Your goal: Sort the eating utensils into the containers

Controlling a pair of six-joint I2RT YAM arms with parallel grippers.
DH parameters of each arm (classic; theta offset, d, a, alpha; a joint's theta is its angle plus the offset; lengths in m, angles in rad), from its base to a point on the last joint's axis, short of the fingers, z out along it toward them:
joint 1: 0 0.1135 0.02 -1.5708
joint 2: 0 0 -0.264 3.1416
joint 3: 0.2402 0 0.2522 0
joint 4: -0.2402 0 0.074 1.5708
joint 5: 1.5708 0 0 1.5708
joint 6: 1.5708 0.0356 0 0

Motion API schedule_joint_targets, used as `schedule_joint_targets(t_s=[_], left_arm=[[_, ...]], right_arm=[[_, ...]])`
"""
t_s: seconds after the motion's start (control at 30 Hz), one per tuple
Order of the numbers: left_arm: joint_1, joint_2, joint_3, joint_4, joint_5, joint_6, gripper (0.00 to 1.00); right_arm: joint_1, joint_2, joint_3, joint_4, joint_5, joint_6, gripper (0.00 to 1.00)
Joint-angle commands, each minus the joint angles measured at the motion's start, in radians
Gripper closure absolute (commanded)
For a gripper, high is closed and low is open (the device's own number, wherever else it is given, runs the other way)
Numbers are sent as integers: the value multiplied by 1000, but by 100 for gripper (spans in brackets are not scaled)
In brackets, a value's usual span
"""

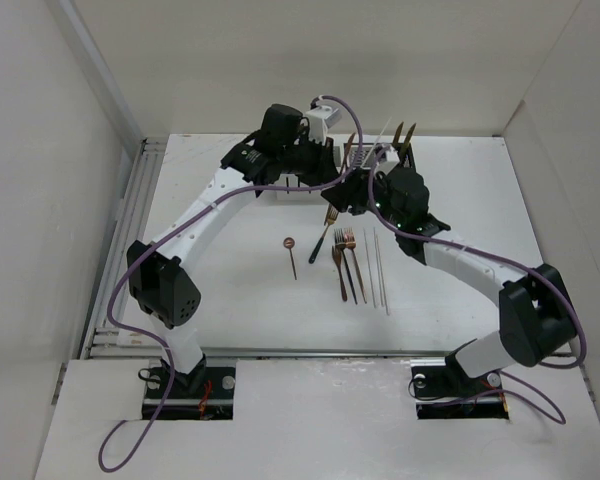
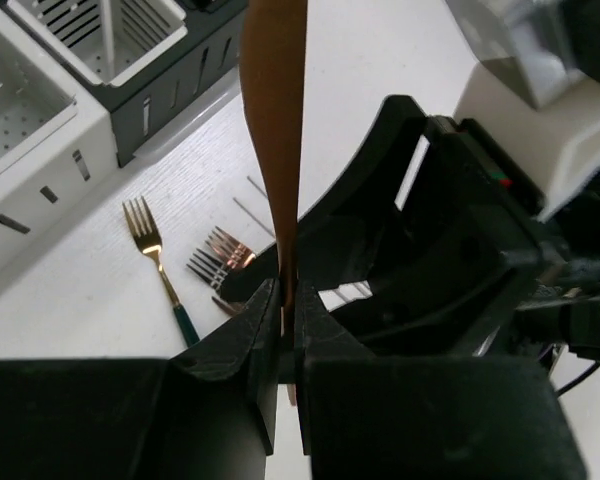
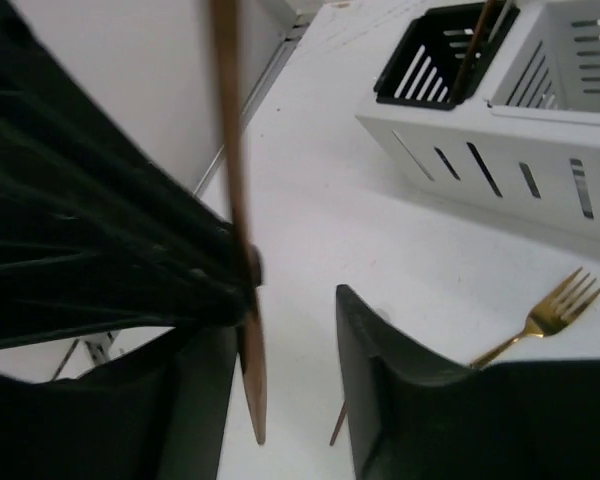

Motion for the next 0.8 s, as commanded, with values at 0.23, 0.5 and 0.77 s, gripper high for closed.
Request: schedule_joint_targets(t_s=[0.23,0.5,0.77], left_arm=[[13,-46,-59,28,39,-23,100],[53,-46,-72,-34,-227,79,19],[74,-115,-114,1,-733,218,21]], right_arm=[[-4,51,106,103,-58,0,100],[-139,22,154,-12,215,-222,100],[-277,256,425,-73,384,-399,100]])
